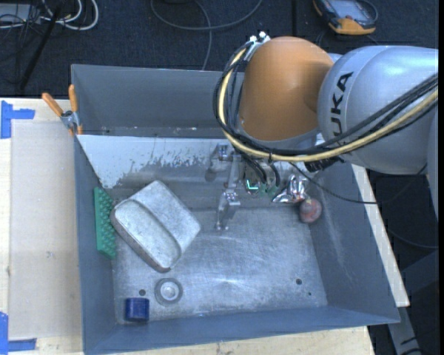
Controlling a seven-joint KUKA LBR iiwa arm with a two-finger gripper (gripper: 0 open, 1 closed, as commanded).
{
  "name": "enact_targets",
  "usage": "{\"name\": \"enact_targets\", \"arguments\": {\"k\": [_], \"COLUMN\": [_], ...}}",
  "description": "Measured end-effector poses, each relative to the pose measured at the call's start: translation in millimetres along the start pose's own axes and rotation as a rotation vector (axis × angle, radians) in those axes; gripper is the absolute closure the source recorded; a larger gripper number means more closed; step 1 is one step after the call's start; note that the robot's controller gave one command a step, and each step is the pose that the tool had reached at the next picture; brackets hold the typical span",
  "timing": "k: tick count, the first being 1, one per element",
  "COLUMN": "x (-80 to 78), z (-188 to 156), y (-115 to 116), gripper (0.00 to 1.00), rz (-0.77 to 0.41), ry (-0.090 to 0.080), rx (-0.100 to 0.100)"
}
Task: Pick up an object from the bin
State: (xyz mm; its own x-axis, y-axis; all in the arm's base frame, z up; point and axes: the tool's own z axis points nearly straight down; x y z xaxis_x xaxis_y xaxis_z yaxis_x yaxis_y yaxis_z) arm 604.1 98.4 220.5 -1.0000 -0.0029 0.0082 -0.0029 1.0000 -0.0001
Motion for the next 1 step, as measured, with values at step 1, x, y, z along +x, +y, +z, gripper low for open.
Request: {"name": "enact_targets", "arguments": {"k": [1], "x": [3.6], "z": [110.9], "y": [75.5], "gripper": [0.00], "rz": [0.265], "ry": [-0.019], "rx": [-0.005]}}
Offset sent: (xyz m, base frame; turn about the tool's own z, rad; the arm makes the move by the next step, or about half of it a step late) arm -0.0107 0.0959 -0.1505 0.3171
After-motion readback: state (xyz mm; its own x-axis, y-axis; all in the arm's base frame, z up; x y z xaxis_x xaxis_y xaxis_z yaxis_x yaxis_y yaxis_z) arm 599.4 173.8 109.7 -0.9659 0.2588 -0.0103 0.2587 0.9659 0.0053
